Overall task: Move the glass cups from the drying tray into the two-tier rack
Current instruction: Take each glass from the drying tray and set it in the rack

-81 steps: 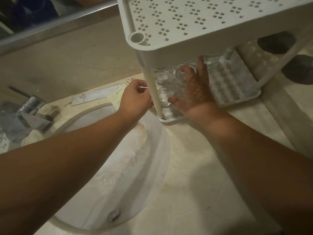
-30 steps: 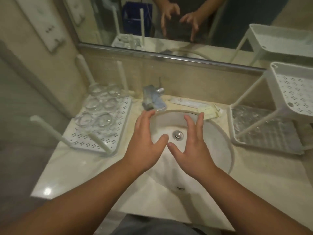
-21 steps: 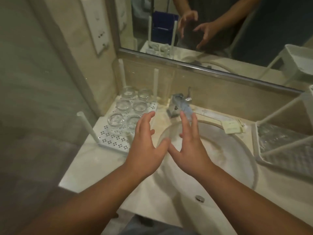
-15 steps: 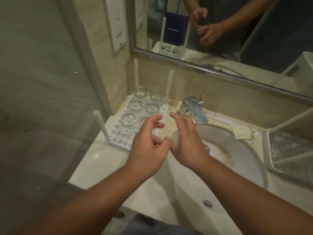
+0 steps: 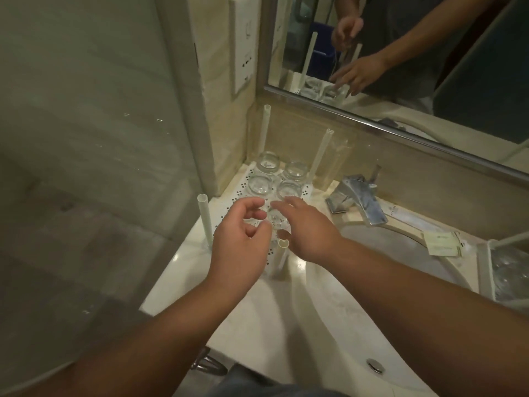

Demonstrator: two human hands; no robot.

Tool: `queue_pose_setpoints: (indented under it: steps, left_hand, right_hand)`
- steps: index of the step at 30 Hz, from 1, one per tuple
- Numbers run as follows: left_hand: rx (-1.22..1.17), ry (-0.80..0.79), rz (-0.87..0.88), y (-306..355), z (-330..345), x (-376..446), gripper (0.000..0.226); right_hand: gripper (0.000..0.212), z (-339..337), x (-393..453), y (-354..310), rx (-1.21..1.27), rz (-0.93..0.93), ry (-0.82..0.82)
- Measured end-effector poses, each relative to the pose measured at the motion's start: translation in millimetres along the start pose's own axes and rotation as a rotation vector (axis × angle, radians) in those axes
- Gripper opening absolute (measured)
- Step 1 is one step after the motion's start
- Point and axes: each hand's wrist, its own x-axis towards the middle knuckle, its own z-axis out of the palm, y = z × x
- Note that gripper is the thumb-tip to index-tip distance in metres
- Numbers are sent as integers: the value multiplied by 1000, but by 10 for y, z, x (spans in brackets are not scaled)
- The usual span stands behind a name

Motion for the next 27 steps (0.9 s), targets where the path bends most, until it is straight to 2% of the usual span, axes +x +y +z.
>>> queue_pose_setpoints:
  steps: [5, 10, 16, 21, 27]
  left_hand:
    - [-4, 11, -134, -218, -29, 103, 33]
    - [-14, -14, -212, -340, -11, 183, 29]
    - [-42, -61, -300, -395, -10, 219, 17]
    - [-92, -108, -350, -385, -51, 213, 16]
    - [-231, -107, -465, -310, -85, 208, 15]
  right_hand:
    - [64, -23, 124, -109, -112, 30, -78]
    - [55, -5, 237, -170, -228, 41, -151]
    - [60, 74, 258, -126, -134, 71, -175]
    - [62, 143, 238, -77, -78, 28, -166]
    - [60, 74, 232, -85, -70, 79, -171]
